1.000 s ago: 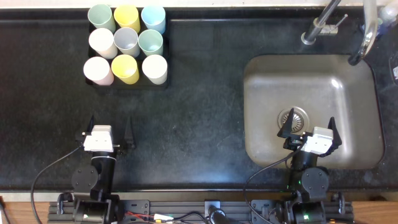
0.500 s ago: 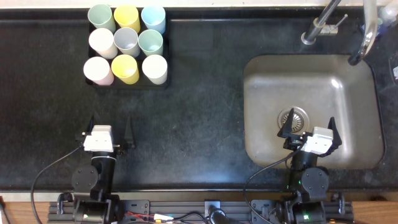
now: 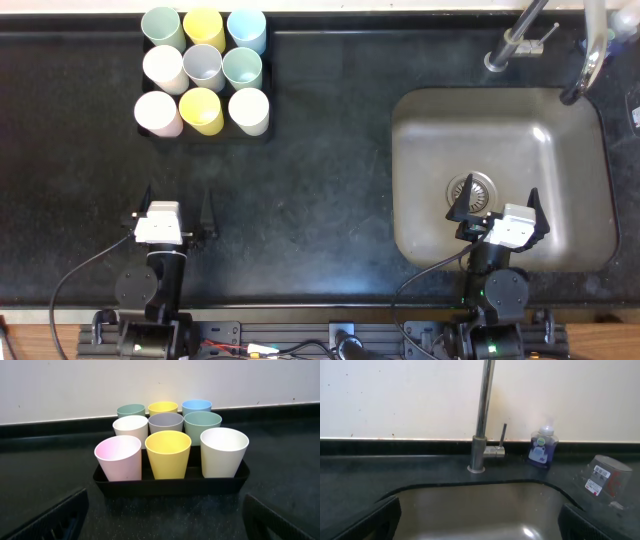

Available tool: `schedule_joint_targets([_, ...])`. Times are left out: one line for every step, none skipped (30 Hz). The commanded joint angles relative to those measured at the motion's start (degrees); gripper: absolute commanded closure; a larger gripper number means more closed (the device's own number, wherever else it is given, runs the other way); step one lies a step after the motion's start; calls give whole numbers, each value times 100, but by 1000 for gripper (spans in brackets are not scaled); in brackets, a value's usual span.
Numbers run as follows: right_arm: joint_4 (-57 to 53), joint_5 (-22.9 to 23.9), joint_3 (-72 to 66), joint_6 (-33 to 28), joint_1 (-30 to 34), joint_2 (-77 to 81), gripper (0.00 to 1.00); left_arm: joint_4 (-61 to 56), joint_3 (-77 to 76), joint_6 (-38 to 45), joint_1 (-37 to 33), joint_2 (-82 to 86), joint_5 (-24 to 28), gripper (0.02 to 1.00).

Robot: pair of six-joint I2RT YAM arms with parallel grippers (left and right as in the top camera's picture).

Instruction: Store Cups

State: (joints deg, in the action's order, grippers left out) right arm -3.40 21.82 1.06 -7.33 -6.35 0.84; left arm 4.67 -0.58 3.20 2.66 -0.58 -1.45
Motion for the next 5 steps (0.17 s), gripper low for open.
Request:
schedule_joint_targets([68, 4, -79, 2, 37, -59, 3, 7, 13, 68, 37, 42, 57, 20])
schedule_joint_targets([68, 4, -79, 4, 37, -59, 5, 4, 13, 68, 37, 42, 57, 20])
schedule_joint_targets([68, 4, -79, 4, 37, -59, 5, 4, 13, 68, 35, 42, 57, 20])
schedule_joint_targets([68, 4, -79, 4, 37, -59, 5, 7, 13, 68, 37, 42, 57, 20])
schedule_joint_targets([68, 4, -79, 2, 37, -59, 5, 4, 13, 68, 37, 42, 57, 20])
